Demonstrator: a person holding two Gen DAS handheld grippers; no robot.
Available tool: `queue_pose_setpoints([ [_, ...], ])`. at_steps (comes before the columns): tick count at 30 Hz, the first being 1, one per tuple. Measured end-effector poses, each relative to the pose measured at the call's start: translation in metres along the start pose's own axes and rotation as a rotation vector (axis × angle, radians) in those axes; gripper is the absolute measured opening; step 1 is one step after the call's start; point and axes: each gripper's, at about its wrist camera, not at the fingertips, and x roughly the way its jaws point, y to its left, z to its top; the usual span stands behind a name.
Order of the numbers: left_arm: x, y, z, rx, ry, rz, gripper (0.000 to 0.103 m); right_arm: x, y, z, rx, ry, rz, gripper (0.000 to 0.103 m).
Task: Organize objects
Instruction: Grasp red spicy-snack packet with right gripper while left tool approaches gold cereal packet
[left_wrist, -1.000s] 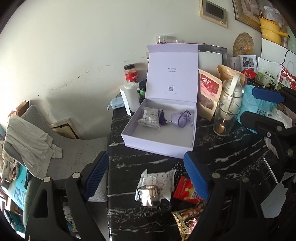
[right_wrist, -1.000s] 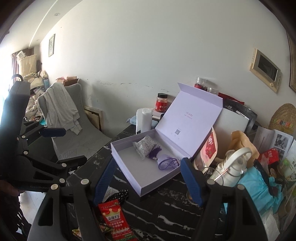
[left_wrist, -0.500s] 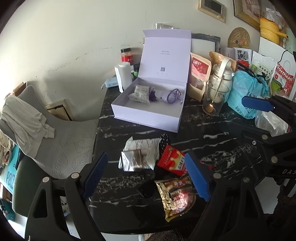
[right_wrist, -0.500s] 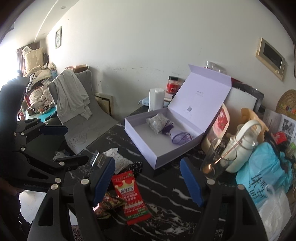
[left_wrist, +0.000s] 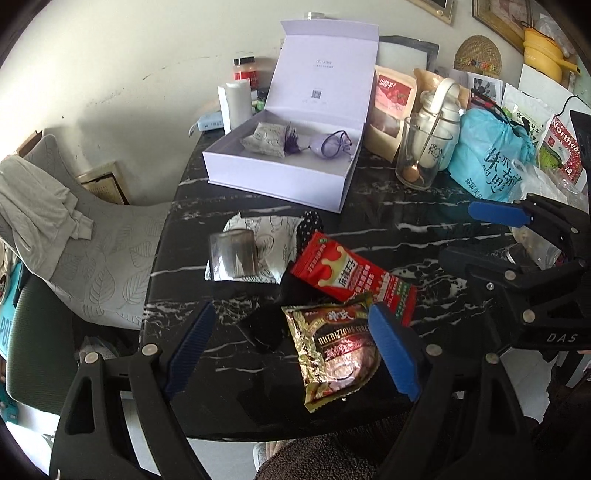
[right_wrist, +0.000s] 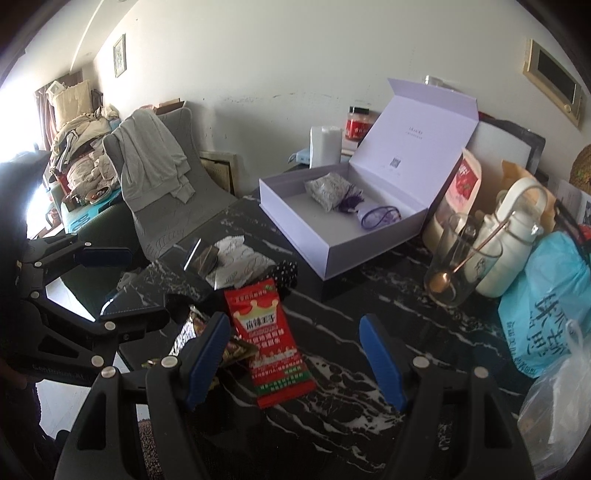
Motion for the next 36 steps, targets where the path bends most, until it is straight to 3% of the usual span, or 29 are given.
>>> queue_pose_setpoints([
  [4, 0.008, -0.007, -0.008, 0.022, 0.01, -0.01, 0.084, 0.009, -0.001, -0.01, -0.009, 0.029, 0.011, 0.073],
  [7, 0.015, -0.012, -0.012, 0.033, 0.017, -0.024, 0.084, 0.017, -0.002, -0.018, -0.014, 0.05, 0.022, 0.084],
  [23, 0.079, -0.014, -0.028, -0.018, 0.148, -0.119, 0.087, 0.062, -0.007, -0.049, -0.071, 0.177, 0.098, 0.084],
  [36, 0.099, 0.001, -0.028, -0.072, 0.189, -0.181, 0.087, 0.093, -0.002, -0.04, -0.136, 0.177, 0.14, 0.084],
])
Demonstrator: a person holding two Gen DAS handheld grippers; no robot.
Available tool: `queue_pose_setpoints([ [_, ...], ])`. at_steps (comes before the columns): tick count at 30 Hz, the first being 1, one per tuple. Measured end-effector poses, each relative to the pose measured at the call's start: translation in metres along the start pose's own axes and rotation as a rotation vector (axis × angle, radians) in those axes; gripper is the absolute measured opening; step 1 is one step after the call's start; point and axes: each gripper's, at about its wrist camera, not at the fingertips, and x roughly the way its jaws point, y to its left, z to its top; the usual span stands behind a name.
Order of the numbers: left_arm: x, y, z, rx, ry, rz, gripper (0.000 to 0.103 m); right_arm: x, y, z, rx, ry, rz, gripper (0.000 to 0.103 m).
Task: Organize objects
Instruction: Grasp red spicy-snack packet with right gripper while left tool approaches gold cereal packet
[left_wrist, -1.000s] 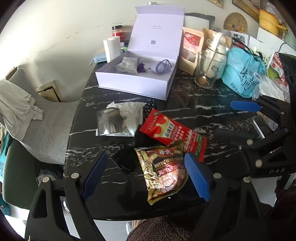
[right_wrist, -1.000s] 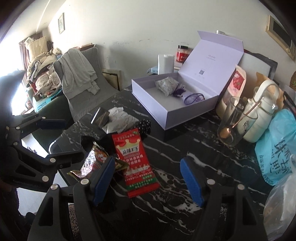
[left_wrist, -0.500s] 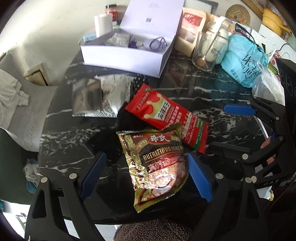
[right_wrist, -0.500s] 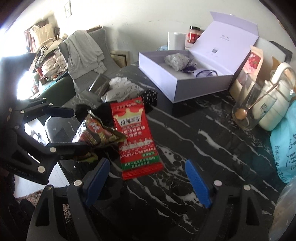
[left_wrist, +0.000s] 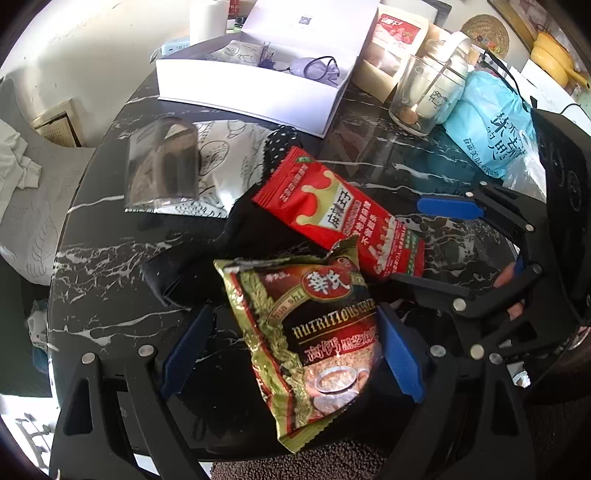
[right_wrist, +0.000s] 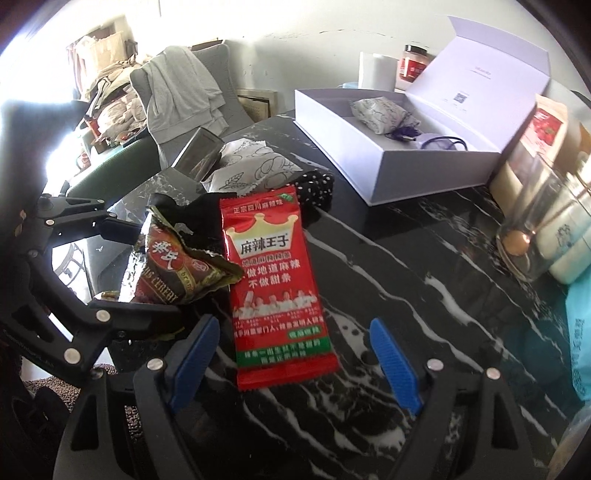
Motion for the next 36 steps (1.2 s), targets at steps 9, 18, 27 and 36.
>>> queue_pose_setpoints([
  [9, -0.009, 0.017, -0.01, -0.03, -0.007, -0.008, 0.08, 0.015, 0.009, 0.011, -0.047, 0.011, 0.004, 0.084],
  [18, -0.008, 0.015, -0.01, 0.013, -0.008, 0.016, 0.079, 0.025, 0.016, 0.013, -0.071, 0.039, -0.005, 0.083],
  [27, -0.003, 0.001, -0.009, 0.081, -0.019, 0.09, 0.063, 0.018, 0.014, 0.01, -0.06, 0.031, -0.004, 0.057],
  [36, -0.01, 0.005, -0.015, 0.045, -0.027, 0.074, 0.053, 0.012, 0.012, 0.003, -0.029, 0.021, 0.005, 0.05],
])
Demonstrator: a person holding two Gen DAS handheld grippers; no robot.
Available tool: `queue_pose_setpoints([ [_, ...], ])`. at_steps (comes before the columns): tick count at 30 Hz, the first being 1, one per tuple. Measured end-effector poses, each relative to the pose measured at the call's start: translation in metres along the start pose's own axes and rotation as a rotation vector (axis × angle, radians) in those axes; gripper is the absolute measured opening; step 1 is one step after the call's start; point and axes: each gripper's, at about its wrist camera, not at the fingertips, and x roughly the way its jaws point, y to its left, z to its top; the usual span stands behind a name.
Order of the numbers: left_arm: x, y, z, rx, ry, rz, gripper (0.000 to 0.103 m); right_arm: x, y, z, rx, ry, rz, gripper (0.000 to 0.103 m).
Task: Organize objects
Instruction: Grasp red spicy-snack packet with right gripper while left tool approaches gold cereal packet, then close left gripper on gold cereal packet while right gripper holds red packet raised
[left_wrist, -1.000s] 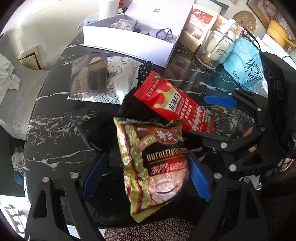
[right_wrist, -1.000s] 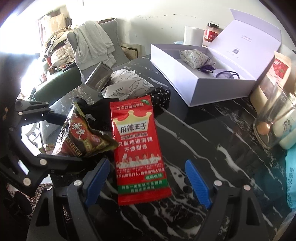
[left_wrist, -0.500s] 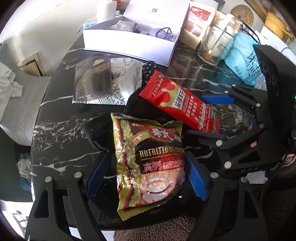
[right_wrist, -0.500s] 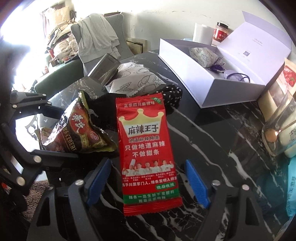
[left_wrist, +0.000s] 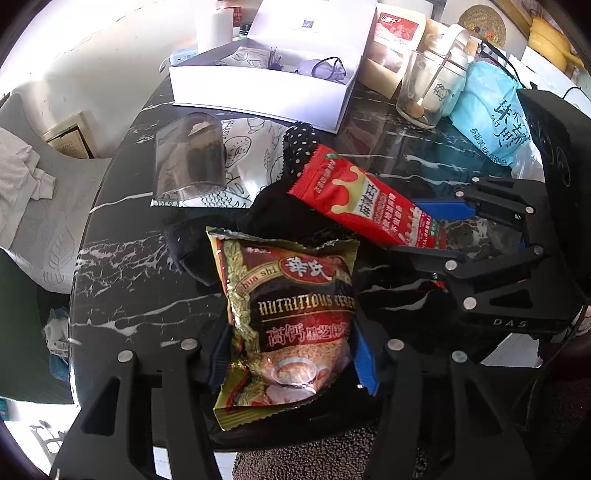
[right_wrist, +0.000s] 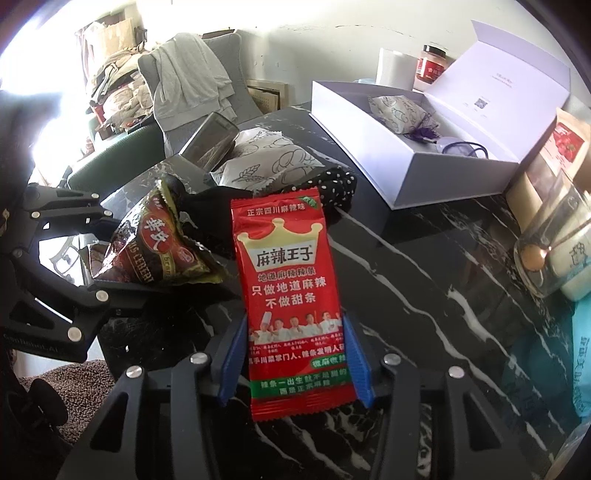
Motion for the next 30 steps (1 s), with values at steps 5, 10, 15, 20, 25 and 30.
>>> queue_pose_setpoints([
  [5, -0.007, 0.002, -0.006, -0.013, -0.006, 0.009, 0.052, -0.006, -0.003, -0.005, 0.03, -0.005, 0.004, 0.05],
  [10, -0.019, 0.0, -0.01, -0.012, -0.032, 0.018, 0.052, -0.018, -0.002, -0.01, 0.043, -0.024, 0.003, 0.05],
  [15, -0.033, -0.004, -0.009, -0.006, -0.058, 0.021, 0.052, -0.033, 0.0, -0.013, 0.052, -0.047, -0.009, 0.05],
  [20, -0.045, -0.007, -0.006, 0.001, -0.073, 0.035, 0.052, -0.049, 0.0, -0.013, 0.061, -0.06, -0.032, 0.05],
  [25, -0.058, -0.013, 0.001, 0.016, -0.101, 0.04, 0.052, -0.067, 0.001, -0.011, 0.061, -0.083, -0.053, 0.05],
  [30, -0.067, -0.018, 0.016, 0.037, -0.12, 0.036, 0.052, -0.083, 0.0, -0.008, 0.074, -0.103, -0.05, 0.05],
])
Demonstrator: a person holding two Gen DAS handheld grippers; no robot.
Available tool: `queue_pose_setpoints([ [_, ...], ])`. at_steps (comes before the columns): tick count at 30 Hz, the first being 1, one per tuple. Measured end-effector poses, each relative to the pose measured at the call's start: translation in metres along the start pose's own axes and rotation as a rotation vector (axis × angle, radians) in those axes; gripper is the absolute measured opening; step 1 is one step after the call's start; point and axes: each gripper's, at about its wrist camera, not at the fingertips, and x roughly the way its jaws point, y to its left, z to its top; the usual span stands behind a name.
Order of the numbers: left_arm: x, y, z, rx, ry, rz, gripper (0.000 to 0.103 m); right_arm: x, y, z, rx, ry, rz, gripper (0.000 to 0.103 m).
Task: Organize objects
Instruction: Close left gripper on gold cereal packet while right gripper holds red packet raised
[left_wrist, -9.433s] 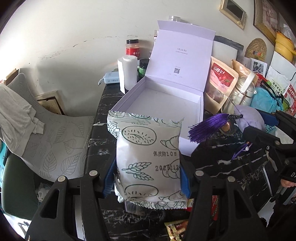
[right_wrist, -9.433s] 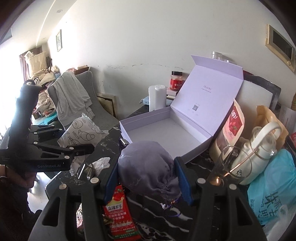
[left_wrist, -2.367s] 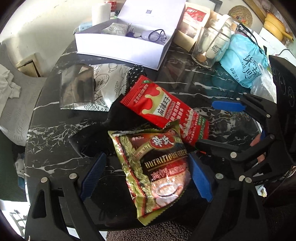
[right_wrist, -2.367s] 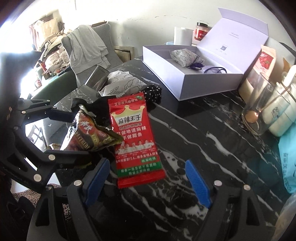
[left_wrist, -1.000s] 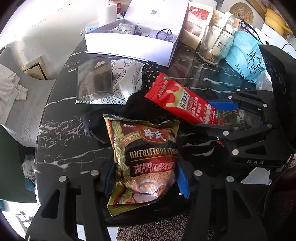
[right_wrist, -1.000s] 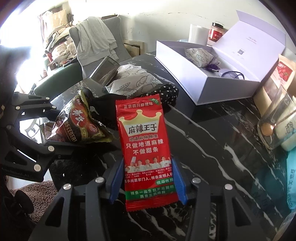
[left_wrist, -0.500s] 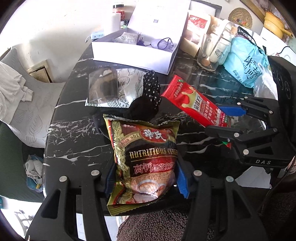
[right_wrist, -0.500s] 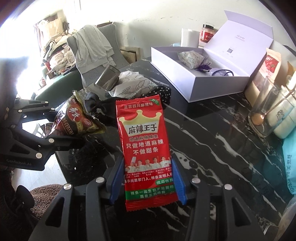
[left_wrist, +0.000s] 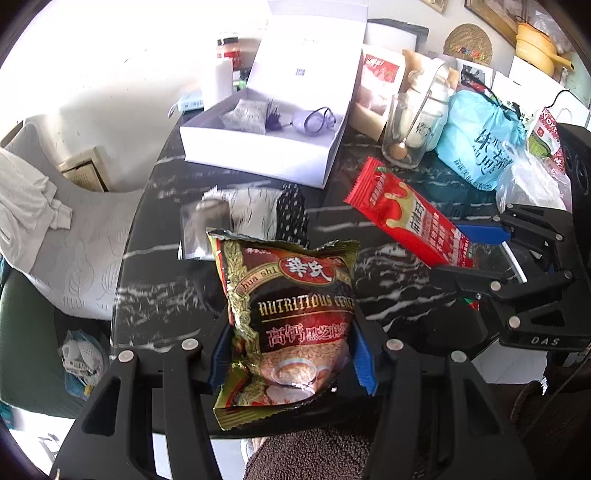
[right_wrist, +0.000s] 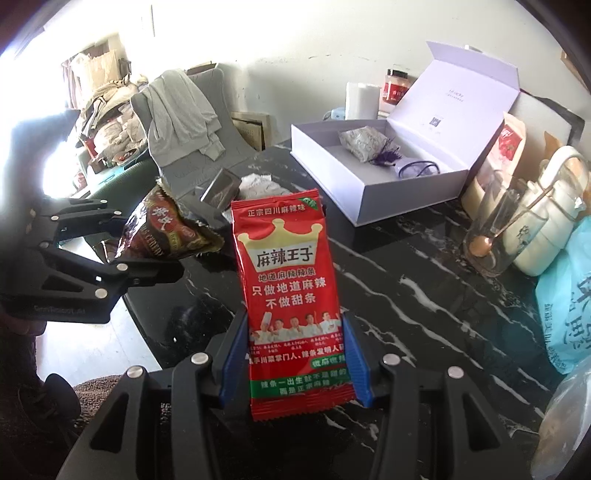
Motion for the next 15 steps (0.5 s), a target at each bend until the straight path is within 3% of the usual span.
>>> queue_pose_setpoints([
  [15, -0.018, -0.003, 0.063, 0.053, -0.076, 0.001, 0.052, -0.03, -0.011, 0.036, -0.014, -0.072, -0.022, 0.05],
])
